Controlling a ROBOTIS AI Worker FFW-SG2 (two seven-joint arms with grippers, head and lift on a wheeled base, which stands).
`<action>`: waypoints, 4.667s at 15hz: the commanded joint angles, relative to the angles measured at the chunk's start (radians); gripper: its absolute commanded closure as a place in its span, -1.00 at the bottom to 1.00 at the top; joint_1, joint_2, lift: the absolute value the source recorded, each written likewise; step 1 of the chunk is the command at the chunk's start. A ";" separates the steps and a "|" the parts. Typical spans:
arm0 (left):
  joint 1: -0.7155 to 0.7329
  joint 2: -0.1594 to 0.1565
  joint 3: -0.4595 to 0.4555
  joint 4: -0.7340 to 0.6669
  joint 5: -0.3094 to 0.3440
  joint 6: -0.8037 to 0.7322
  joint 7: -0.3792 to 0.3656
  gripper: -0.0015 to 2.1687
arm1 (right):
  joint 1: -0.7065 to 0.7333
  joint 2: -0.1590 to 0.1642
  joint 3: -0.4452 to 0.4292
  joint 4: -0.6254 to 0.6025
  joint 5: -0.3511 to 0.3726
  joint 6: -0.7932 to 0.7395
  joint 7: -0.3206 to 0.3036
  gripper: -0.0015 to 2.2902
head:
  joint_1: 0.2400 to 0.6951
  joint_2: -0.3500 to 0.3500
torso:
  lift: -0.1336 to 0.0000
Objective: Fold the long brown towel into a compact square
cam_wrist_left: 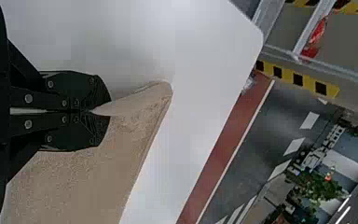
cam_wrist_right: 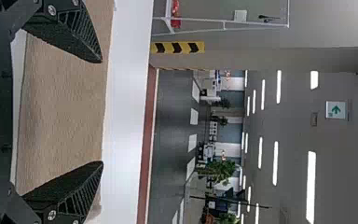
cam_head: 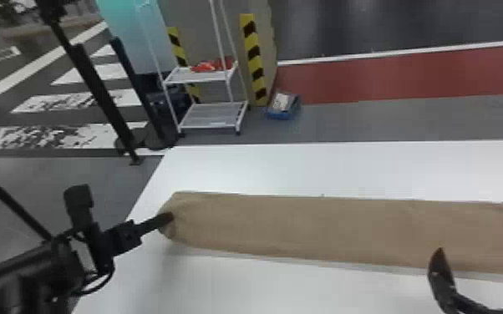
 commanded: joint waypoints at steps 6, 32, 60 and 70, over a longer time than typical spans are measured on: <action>-0.015 -0.070 0.003 -0.346 0.083 0.306 0.041 0.98 | 0.008 0.002 -0.067 -0.009 -0.026 0.016 -0.015 -0.90 | 1.00 1.00 | -0.88; 0.313 -0.152 -0.535 -0.482 0.097 -0.289 0.566 -0.98 | -0.159 -0.017 0.052 0.074 -0.059 0.184 -0.006 -0.90 | 1.00 -0.11 | -0.88; 0.445 -0.152 -0.344 -0.100 0.241 -0.986 0.382 -0.97 | -0.411 0.002 0.215 0.330 0.047 0.387 0.045 -0.53 | 1.00 0.99 | -0.88; 0.434 -0.152 -0.344 -0.077 0.241 -0.983 0.376 -0.97 | -0.409 0.002 0.230 0.330 0.061 0.393 0.045 -0.28 | 1.00 1.00 | -0.88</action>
